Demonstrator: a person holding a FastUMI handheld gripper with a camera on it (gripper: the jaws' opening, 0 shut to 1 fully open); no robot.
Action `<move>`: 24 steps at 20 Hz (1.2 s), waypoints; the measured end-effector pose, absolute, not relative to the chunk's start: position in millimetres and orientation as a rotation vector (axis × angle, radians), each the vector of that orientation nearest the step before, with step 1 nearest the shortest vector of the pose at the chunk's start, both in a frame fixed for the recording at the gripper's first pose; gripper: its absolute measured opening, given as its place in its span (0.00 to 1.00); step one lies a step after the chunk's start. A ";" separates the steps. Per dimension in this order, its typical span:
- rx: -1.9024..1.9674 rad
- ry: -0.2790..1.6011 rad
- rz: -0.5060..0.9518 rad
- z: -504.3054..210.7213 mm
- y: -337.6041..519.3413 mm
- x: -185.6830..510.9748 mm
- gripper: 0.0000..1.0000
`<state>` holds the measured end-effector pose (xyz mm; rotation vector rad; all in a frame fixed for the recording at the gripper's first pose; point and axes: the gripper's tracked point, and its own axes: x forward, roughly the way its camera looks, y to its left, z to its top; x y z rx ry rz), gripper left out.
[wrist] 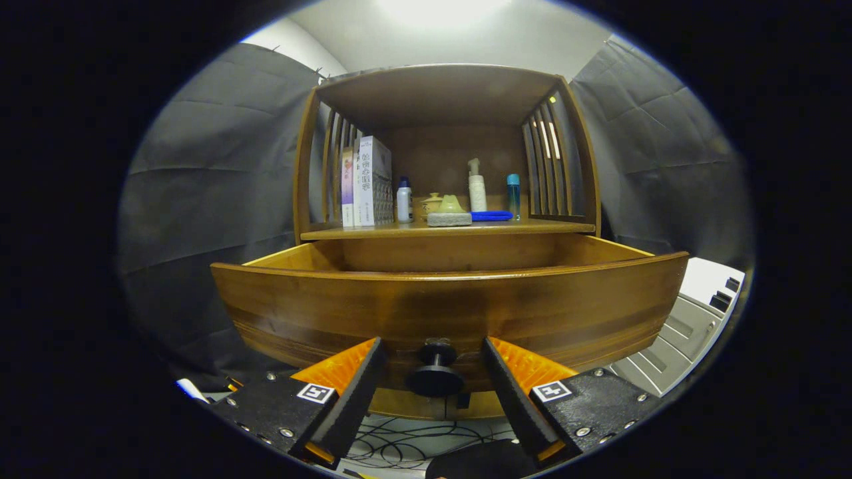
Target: Pull open the drawer, take out the items inside it, and place them on the countertop above the cabinet.
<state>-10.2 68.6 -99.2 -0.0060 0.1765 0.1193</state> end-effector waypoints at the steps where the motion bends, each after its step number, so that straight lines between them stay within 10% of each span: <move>1: -0.007 0.175 0.108 -99.1 67.9 -7.6 0.92; 24: 0.005 0.161 0.074 -87.5 74.6 75.0 0.95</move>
